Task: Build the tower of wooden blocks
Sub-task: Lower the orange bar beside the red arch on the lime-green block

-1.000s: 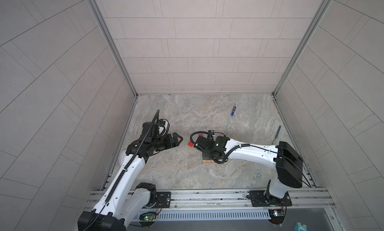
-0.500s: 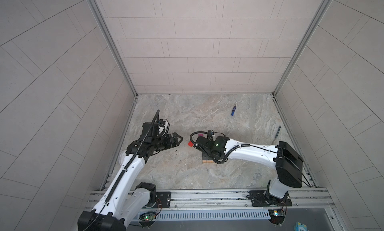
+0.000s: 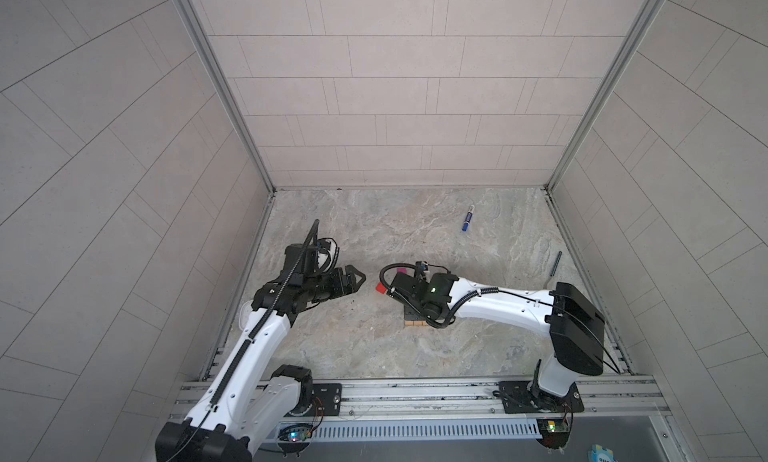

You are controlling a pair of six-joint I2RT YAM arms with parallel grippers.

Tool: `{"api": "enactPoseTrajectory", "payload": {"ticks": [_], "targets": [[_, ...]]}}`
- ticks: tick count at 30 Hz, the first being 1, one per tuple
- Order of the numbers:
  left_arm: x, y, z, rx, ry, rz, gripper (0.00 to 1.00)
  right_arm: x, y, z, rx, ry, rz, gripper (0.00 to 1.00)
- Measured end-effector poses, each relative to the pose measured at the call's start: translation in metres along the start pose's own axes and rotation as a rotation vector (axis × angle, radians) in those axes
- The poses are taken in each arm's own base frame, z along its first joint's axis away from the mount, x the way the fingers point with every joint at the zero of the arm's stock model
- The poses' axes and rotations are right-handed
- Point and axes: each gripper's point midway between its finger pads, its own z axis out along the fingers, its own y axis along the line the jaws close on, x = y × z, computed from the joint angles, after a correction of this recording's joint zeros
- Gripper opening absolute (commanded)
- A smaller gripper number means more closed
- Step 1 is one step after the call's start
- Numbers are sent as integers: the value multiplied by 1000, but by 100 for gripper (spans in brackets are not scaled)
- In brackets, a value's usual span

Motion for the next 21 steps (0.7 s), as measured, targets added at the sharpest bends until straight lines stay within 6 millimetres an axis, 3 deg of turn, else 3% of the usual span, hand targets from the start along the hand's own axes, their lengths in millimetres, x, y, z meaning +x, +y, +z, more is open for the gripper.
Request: {"api": "enactPoseTrajectory", "payload": {"ticks": [12, 21], "targets": [[0, 0, 0, 0, 0, 0, 86, 1, -1, 3, 10, 3, -4, 27], [0, 0, 0, 0, 0, 0, 86, 2, -1, 5, 15, 5, -7, 35]]}}
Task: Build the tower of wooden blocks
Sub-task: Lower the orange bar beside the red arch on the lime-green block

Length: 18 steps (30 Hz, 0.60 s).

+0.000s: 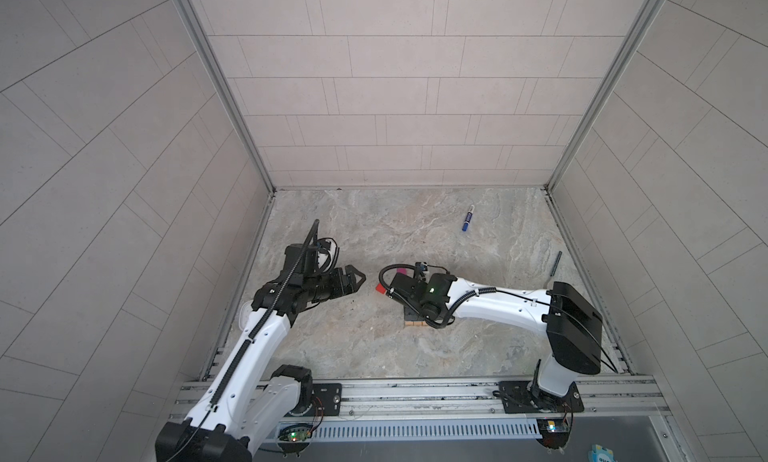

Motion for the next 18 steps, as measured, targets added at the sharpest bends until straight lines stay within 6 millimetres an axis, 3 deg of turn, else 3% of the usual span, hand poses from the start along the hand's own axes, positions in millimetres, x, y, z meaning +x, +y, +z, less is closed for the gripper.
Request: {"api": "enactPoseTrajectory", "payload": {"ticks": [9, 18], "targets": [[0, 0, 0, 0, 0, 0, 86, 1, -1, 3, 9, 2, -8, 42], [0, -1, -1, 1, -3, 2, 86, -9, 4, -6, 6, -24, -30, 56]]}}
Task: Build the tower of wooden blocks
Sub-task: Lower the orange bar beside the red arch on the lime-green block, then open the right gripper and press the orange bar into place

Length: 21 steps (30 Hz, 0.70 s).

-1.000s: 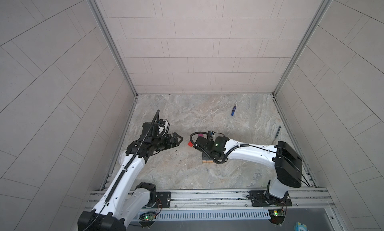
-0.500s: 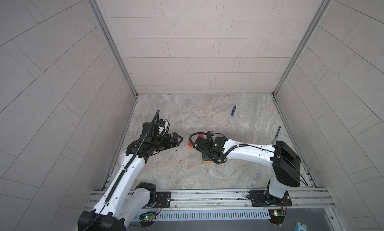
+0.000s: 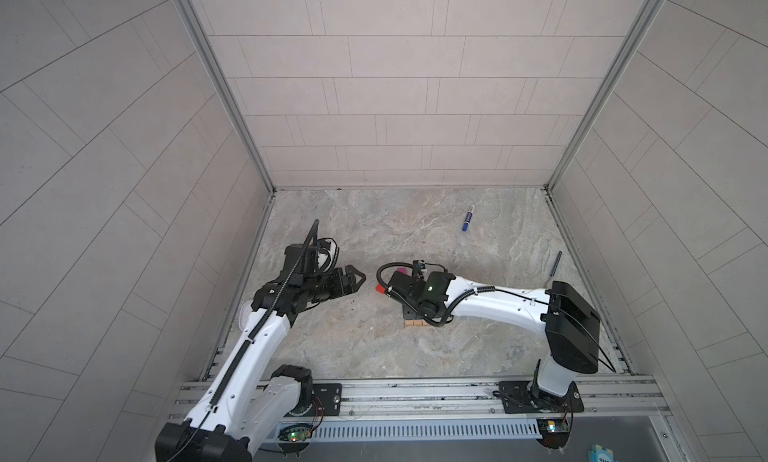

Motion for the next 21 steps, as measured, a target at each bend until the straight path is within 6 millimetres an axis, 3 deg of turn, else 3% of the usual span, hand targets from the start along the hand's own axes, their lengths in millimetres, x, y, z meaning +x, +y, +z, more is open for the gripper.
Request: {"api": "enactPoseTrajectory", "payload": {"ticks": [6, 14, 21], "targets": [[0, 0, 0, -1, 0, 0, 86, -11, -2, -17, -12, -40, -45, 64], [1, 2, 3, -2, 10, -6, 87, -25, -8, -63, -119, -135, -144, 86], [10, 2, 16, 16, 70, -17, 87, -11, -17, -65, -163, -125, -297, 95]]}}
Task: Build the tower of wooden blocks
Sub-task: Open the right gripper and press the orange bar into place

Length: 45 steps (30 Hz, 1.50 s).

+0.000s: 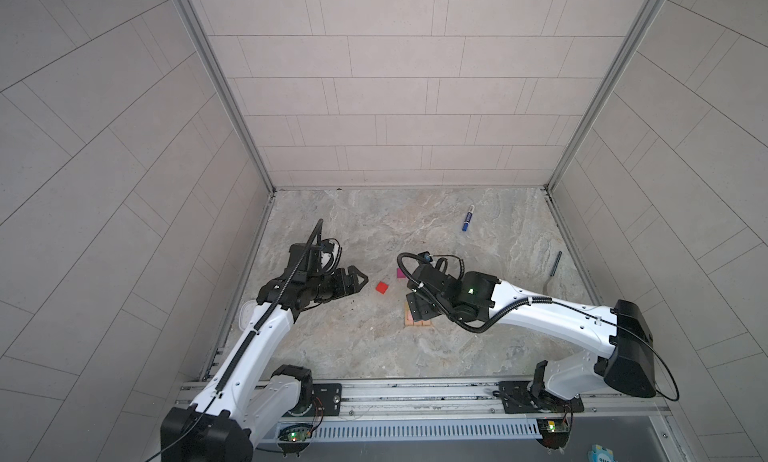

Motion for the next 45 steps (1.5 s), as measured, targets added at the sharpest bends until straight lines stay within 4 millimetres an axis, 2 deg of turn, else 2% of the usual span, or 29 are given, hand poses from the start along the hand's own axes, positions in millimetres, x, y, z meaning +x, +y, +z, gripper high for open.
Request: {"api": "enactPoseTrajectory", "payload": {"ticks": [2, 11, 19, 34, 45], "targets": [[2, 0, 4, 1, 15, -2, 87, 8, -3, 1, -8, 16, -46, 98], [5, -1, 12, 5, 45, -11, 87, 37, -17, 2, -68, 39, -145, 100], [10, 1, 21, 3, 85, -18, 87, 58, -27, 22, -97, 83, -158, 100], [11, 0, 22, 6, 89, -17, 87, 66, -24, 55, -110, 144, -123, 99], [9, -1, 19, 3, 73, -9, 87, 56, -29, 60, -109, 126, -79, 99]]}}
